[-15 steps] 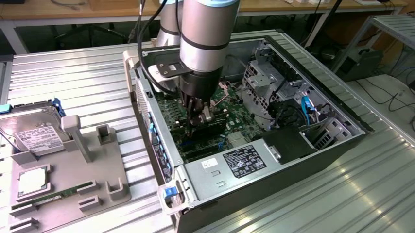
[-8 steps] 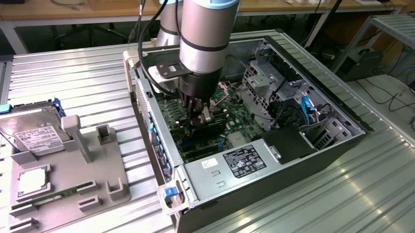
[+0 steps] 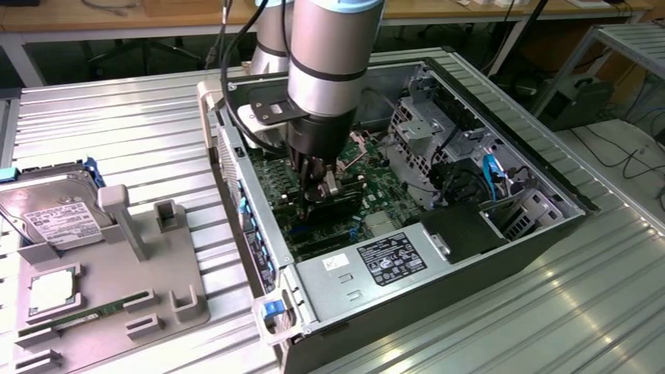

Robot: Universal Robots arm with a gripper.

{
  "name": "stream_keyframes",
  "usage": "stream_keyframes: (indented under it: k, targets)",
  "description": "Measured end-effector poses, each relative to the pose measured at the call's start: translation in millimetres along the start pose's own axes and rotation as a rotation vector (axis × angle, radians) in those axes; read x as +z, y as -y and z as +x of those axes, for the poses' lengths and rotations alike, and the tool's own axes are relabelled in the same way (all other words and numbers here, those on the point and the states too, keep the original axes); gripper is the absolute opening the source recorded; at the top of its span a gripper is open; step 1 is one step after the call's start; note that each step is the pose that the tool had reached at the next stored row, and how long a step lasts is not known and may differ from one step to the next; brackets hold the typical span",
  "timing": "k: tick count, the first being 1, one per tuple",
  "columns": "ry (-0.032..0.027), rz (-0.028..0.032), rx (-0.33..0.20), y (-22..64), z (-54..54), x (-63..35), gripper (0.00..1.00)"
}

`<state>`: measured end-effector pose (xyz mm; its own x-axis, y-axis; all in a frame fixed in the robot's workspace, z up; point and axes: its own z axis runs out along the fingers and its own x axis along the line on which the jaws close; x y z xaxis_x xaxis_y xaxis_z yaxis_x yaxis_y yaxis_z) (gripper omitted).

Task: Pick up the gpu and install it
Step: 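Press down on the gpu until it lock into place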

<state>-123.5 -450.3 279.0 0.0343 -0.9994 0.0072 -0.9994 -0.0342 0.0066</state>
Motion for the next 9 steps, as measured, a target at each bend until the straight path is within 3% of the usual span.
stream_keyframes:
  k: [3, 9]
  targets:
    - [-0.0008, -0.0002, 0.0, -0.1, -0.2, -5.4, 0.11]
    - [-0.0009, -0.0002, 0.0, -6.7, -1.6, -4.6, 0.11]
